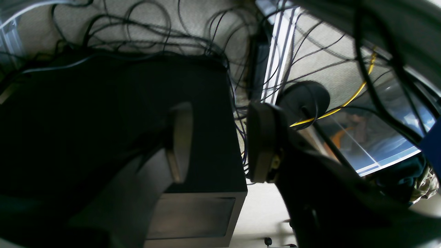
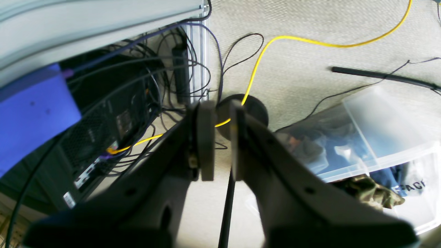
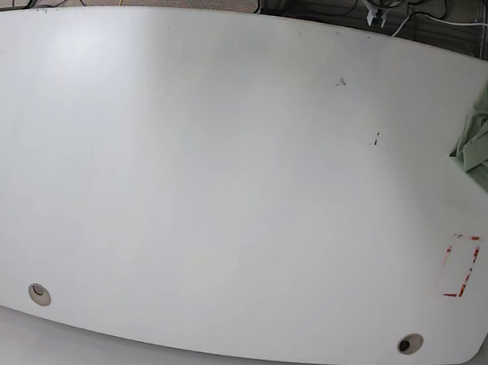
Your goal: Layout the t-shirt on the table in an organized manner, then fold the t-shirt properly
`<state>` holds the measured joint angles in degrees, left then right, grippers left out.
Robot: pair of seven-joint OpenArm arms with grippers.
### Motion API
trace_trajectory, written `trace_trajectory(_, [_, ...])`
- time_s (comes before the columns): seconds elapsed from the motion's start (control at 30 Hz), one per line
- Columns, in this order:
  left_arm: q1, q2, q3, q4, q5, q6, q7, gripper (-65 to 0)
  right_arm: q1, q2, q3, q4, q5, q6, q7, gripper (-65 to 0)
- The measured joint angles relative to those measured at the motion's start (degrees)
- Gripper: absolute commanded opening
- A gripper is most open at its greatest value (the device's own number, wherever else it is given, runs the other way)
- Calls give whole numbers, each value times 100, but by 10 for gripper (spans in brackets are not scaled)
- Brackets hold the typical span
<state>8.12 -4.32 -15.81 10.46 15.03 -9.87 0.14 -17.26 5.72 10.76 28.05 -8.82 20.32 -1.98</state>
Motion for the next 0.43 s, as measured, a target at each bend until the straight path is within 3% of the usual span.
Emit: trace_trajectory(0.43, [26,35,0,-7,2,0,20,-424,-9,-2,0,0,0,2,2,-577])
